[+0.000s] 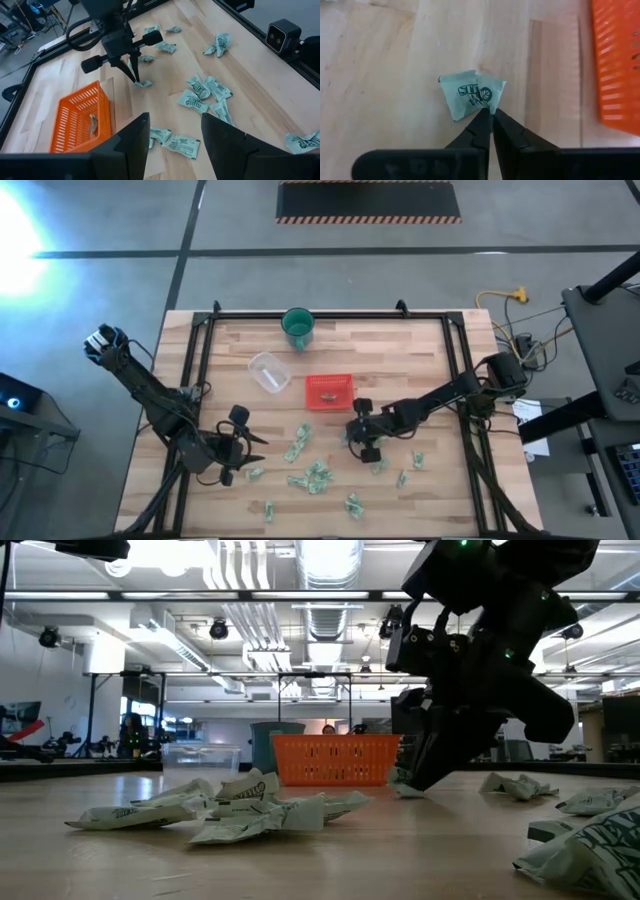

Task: Pick and place items into bin
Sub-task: Put the stevia packet into the orange bin

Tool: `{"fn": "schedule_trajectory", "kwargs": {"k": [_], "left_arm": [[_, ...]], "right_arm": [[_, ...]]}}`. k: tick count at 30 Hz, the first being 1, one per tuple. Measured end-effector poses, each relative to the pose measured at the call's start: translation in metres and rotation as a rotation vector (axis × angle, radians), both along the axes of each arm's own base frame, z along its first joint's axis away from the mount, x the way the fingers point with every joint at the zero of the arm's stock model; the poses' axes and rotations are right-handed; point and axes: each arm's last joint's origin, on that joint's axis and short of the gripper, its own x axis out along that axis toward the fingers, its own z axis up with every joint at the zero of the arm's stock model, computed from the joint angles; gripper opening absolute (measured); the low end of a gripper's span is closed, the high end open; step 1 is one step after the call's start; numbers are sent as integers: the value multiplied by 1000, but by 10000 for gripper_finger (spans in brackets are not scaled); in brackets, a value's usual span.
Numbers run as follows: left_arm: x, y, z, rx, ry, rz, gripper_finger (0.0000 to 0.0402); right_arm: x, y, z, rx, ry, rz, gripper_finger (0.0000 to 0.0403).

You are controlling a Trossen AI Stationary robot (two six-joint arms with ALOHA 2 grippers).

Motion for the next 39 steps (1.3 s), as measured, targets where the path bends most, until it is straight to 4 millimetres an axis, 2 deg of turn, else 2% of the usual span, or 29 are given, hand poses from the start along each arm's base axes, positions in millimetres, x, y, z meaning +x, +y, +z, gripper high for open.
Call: {"fn": "schedule_trajectory", "kwargs": {"k": [10, 14, 18, 21, 25, 28, 33, 39], "left_arm": [[0, 1, -2, 13, 0, 10, 162], [0, 1, -2, 24, -8, 23, 162], [0, 1, -2, 25, -9, 26, 162], [0, 1, -2, 26, -9, 27, 162], [0, 1, -2, 26, -10, 28, 162], [0, 1, -2, 27, -9, 28, 162], [0, 2, -2, 29, -9, 27, 162], [0, 2, -3, 31, -9, 30, 162]], "right_arm": [[-3, 5, 32, -50, -129, 46, 9], [-4, -4, 47, -199, -200, -36, 9], [-2, -21, 60, -296, -263, -133, 9], [1, -37, 60, -309, -262, -182, 9], [6, -58, 51, -313, -228, -254, 9], [7, -67, 46, -295, -216, -306, 9], [7, -67, 47, -282, -221, -310, 25], [7, -67, 49, -258, -229, -302, 85]]}}
